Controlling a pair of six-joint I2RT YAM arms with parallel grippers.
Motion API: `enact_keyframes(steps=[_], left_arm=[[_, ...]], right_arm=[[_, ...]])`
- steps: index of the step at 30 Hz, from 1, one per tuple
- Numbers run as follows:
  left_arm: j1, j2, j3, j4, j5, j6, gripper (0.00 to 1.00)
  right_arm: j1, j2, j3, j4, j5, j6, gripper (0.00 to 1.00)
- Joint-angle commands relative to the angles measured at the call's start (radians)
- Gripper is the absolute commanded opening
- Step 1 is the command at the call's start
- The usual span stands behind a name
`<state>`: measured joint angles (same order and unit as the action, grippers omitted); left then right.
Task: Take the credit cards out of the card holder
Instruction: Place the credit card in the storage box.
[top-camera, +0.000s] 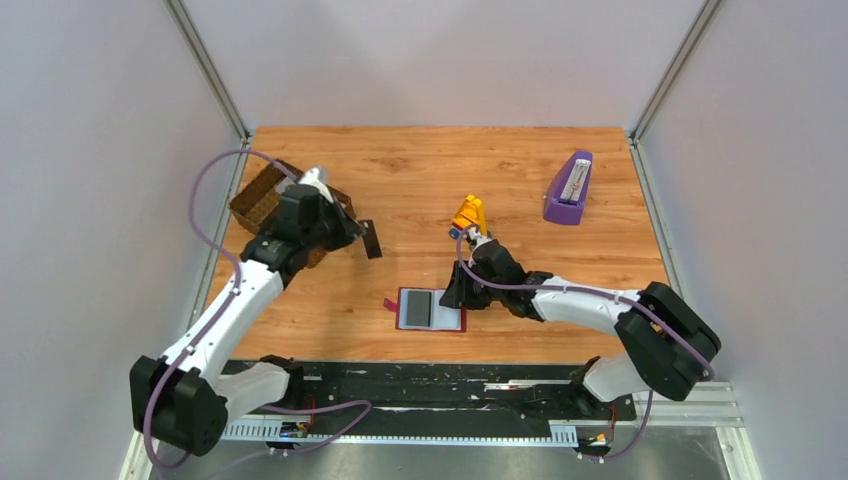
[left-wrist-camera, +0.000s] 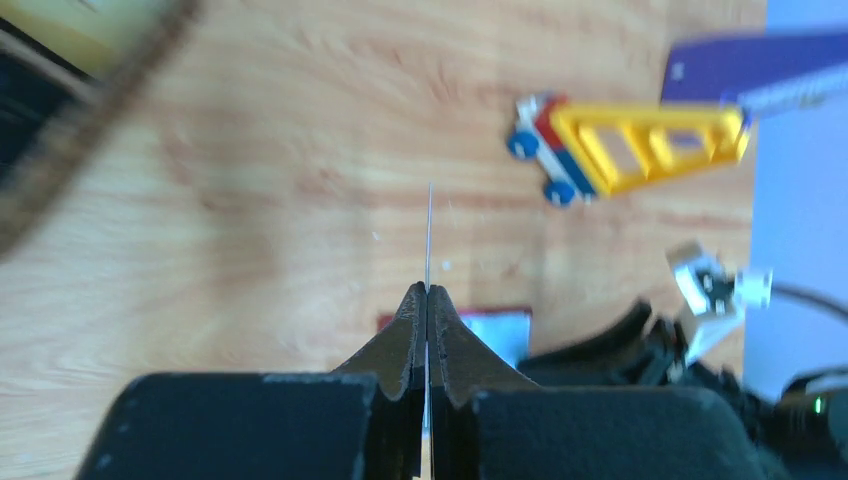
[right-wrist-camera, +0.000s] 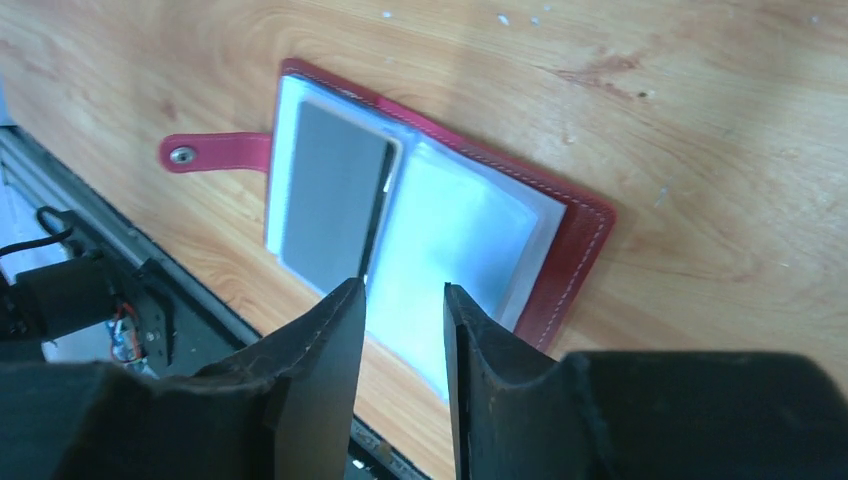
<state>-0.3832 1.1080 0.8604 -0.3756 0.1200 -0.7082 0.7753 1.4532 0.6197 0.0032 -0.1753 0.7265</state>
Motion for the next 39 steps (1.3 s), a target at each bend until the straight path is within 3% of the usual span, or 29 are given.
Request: enact_keyframes(steps=[1, 5, 12, 14, 22, 39], left_arm=[[0.178, -0.054, 0.105, -0.086, -0.009, 0.072, 0.00], [0.328, -0.053, 0.139, -0.082, 0.044, 0.074, 0.00], [0.514, -0.016, 0.158, -0.050, 0.085, 0.066, 0.00], [0.555, 0.002, 0.161, -0.041, 0.092, 0.061, 0.00], [0.693, 0.068, 0.123, 0.062, 0.148, 0.032, 0.00], [0.709, 0.246, 0.041, 0.219, 0.207, -0.053, 0.00]], right_arm=[[-0.004, -0.093, 0.026, -0.030, -0.036, -0.039, 0.40], [-0.004, -0.178, 0.040, -0.070, -0.049, -0.053, 0.52], [-0.004, -0.331, 0.062, -0.169, -0.010, -0.076, 0.93], [-0.004, -0.365, 0.068, -0.188, -0.006, -0.073, 1.00], [-0.004, -0.445, 0.086, -0.238, -0.019, -0.083, 1.00], [-0.004, -0.461, 0.110, -0.264, -0.021, -0.107, 0.99]])
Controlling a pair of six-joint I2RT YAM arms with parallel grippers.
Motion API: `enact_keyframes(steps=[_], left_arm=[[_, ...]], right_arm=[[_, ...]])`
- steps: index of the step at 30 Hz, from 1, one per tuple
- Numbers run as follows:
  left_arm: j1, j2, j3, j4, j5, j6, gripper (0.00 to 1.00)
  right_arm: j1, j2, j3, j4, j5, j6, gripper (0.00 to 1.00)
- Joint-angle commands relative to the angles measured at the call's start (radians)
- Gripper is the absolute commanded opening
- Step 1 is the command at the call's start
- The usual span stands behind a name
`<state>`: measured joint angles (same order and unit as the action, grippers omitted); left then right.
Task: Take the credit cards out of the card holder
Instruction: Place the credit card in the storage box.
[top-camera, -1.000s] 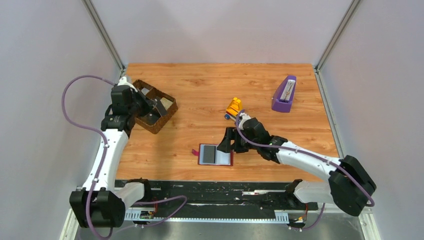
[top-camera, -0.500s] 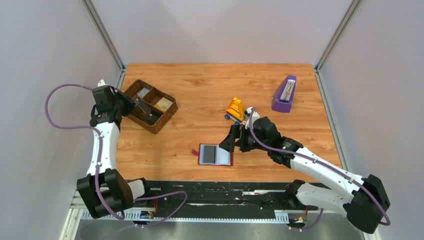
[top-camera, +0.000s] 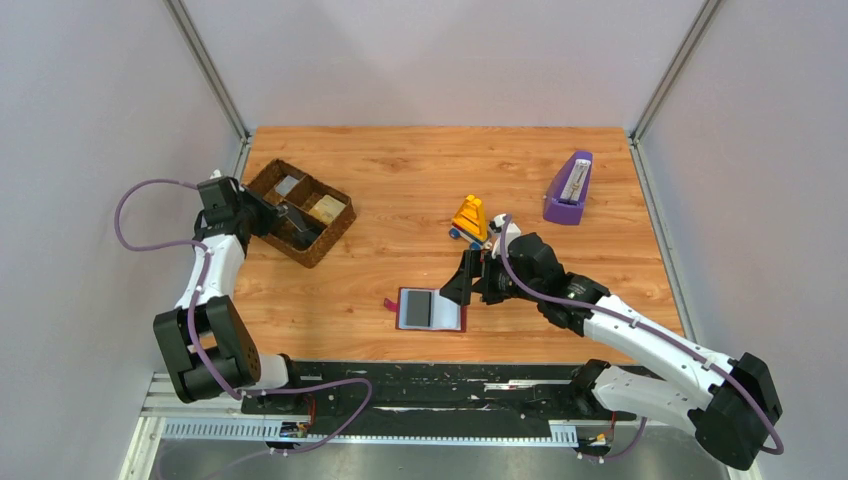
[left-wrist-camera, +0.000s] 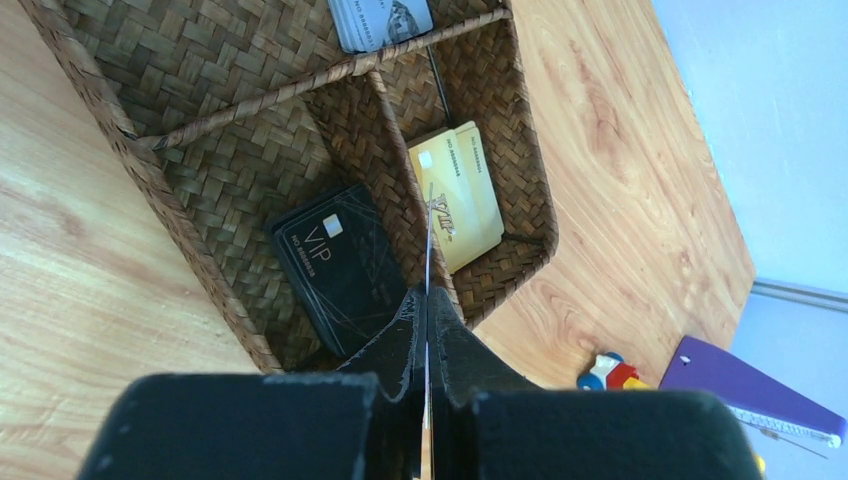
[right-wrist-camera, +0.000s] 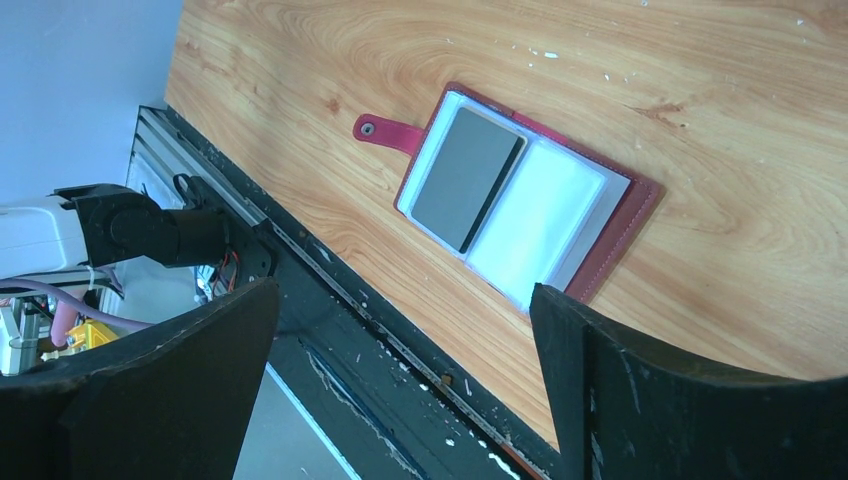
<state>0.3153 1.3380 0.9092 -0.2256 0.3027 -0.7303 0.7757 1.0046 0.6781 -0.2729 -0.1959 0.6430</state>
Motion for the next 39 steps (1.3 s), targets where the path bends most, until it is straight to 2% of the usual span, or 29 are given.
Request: enact_keyframes(steps=[1, 29, 39], left_arm=[[0.011, 0.016, -0.012, 0.073, 0.023, -0.036, 0.00], [0.011, 0.097, -0.121, 0.242, 0.026, -0.132, 0.05], [0.010, 0.143, -0.137, 0.284, 0.043, -0.151, 0.12]], right_arm=[[-0.004, -0.012, 0.052, 0.012, 0.000, -0.024, 0.99], [-0.004, -0.034, 0.055, -0.003, 0.010, -0.031, 0.99], [-0.004, -0.006, 0.070, -0.004, 0.013, -0.036, 0.99]])
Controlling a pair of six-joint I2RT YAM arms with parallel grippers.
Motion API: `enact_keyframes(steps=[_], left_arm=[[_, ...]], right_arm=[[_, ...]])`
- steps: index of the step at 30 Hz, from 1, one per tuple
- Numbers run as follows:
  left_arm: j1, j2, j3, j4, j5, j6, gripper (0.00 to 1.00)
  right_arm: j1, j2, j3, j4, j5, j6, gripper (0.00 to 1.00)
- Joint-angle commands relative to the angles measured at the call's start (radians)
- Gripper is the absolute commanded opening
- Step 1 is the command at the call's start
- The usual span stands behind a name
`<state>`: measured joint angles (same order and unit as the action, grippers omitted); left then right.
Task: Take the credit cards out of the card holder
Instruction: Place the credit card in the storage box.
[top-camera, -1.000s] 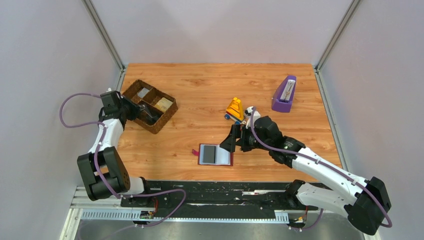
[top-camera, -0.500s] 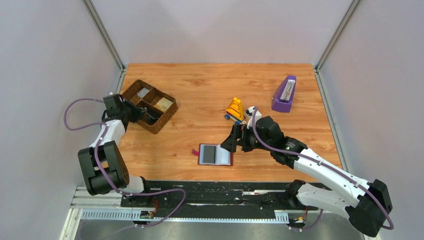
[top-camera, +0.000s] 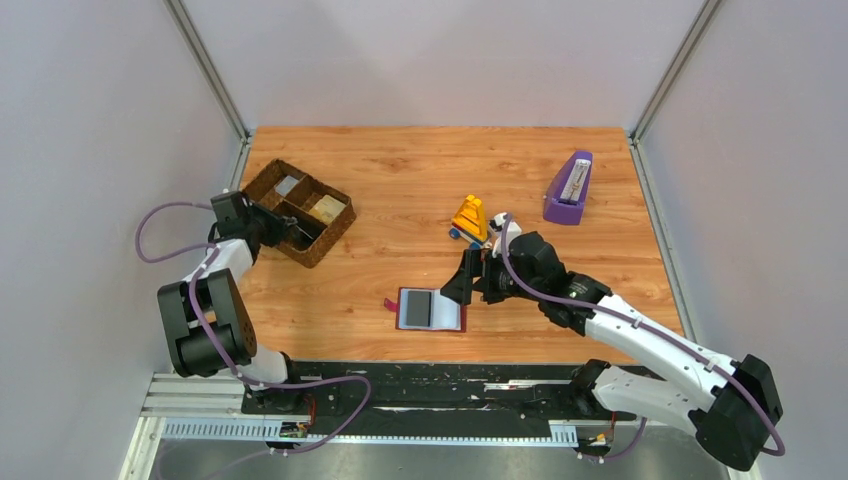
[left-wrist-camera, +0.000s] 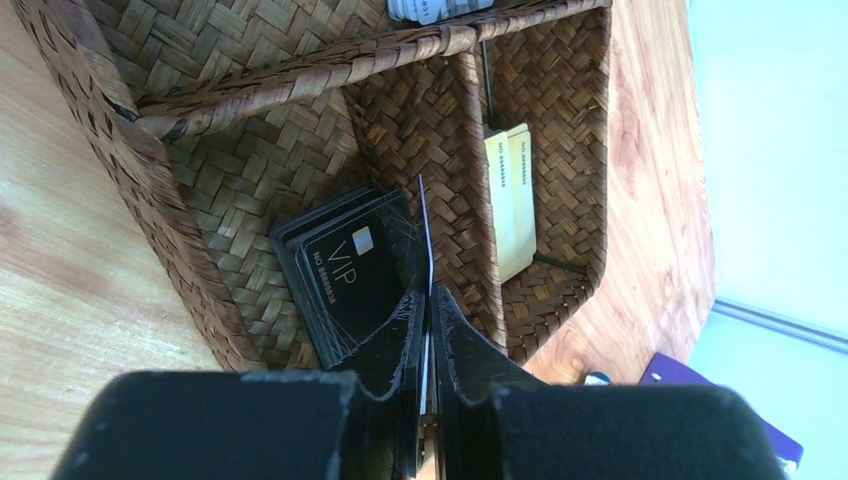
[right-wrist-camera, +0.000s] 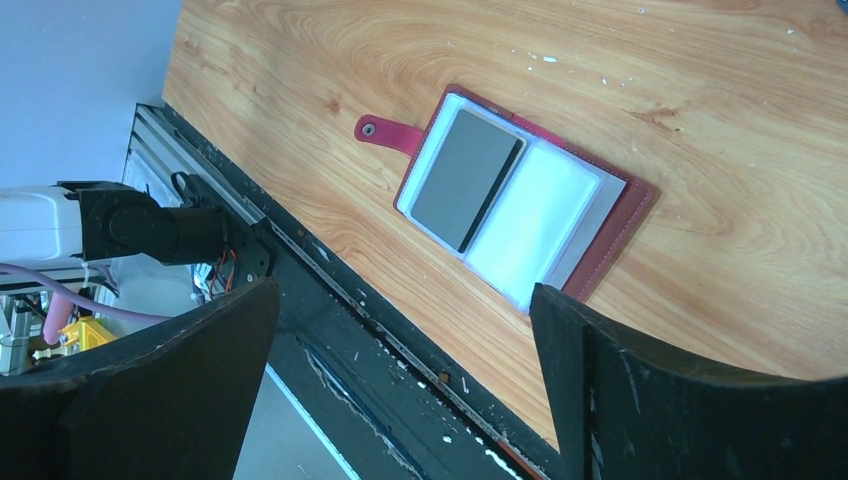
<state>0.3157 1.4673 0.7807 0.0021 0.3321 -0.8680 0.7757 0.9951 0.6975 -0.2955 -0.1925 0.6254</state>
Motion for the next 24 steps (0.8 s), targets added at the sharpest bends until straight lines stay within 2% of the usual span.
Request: enact_keyframes(steps=[1, 24], left_arm=[[0.010, 0.016, -0.010, 0.058, 0.013, -0.013, 0.12], [0.010, 0.031, -0.023, 0.022, 0.006, 0.021, 0.19]], right_arm=[[-0.004, 0.006, 0.052, 0.019, 0.010, -0.020, 0.99], [-0.005, 0.026, 0.062, 0.022, 0.014, -0.020, 1.00]])
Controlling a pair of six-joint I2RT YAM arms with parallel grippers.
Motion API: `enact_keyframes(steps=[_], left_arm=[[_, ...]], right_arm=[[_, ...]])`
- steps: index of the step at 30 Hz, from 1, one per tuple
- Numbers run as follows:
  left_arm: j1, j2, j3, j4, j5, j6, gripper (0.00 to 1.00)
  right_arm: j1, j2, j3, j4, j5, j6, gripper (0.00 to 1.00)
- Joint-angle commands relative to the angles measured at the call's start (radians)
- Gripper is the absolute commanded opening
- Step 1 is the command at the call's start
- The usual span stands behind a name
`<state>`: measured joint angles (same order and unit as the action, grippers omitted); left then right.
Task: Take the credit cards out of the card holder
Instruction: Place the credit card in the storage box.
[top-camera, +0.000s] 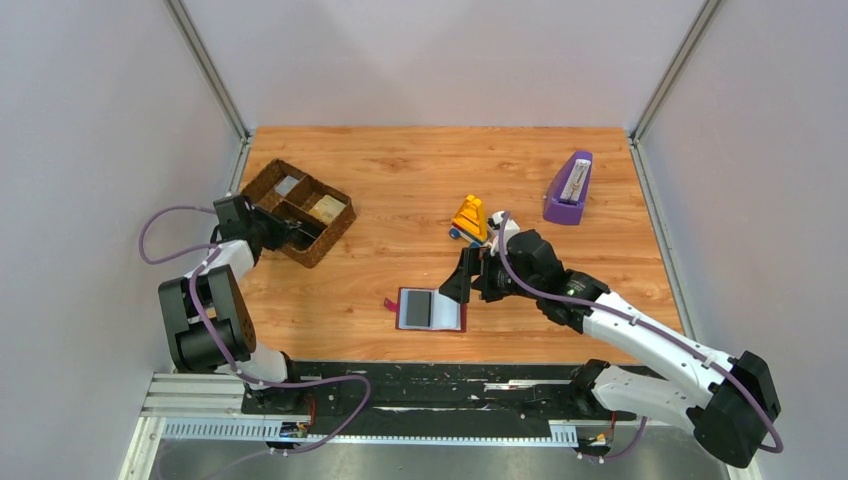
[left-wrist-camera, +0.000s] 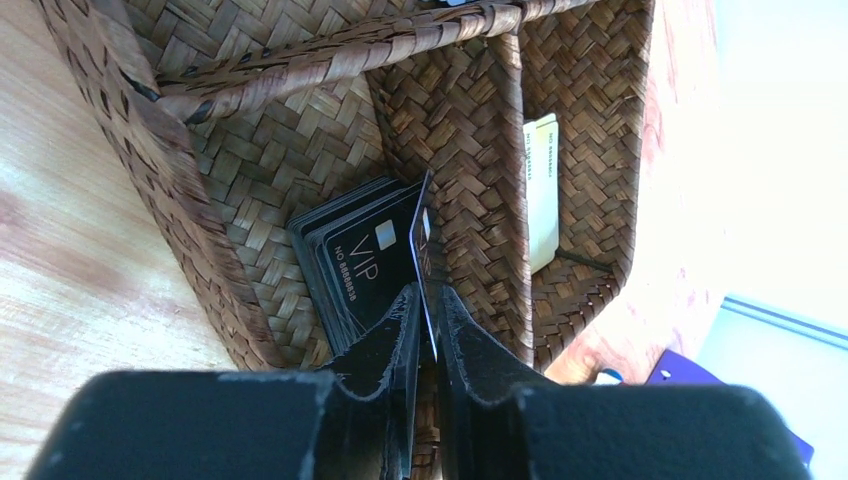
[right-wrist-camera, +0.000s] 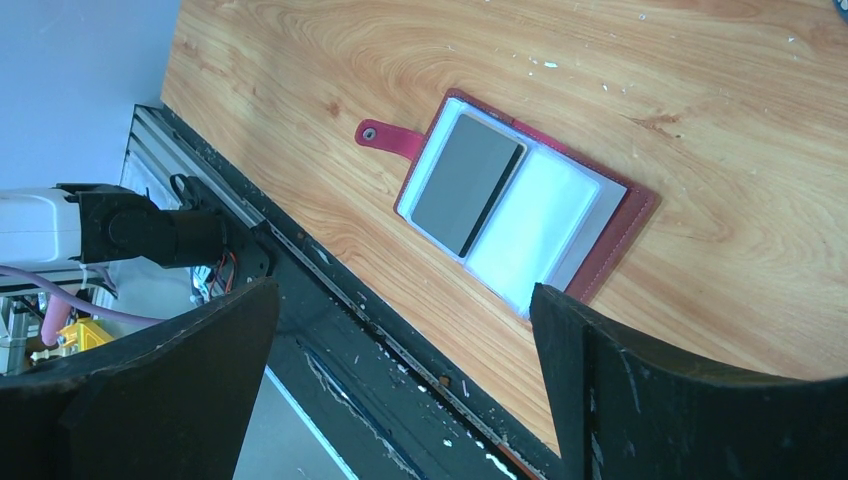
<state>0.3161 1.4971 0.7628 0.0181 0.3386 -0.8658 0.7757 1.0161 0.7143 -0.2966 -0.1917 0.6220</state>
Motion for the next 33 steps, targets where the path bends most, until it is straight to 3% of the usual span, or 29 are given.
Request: enact_keyframes(steps=[1, 22, 33], left_arm=[[0.009, 0.001, -0.004, 0.005, -0.001, 0.020, 0.20], [0.010, -0.019, 0.086, -0.187, -0.018, 0.121, 0.33], [0.009, -0.105, 0.173, -0.320, 0.033, 0.221, 0.39]], right_arm=[[-0.004, 0.004, 0.045, 0.023, 0.013, -0.016, 1.00], [-0.004, 0.011, 0.060, 0.021, 0.019, 0.012, 1.00], [-0.004, 0.053, 0.071, 0.009, 0.011, 0.089, 0.97]])
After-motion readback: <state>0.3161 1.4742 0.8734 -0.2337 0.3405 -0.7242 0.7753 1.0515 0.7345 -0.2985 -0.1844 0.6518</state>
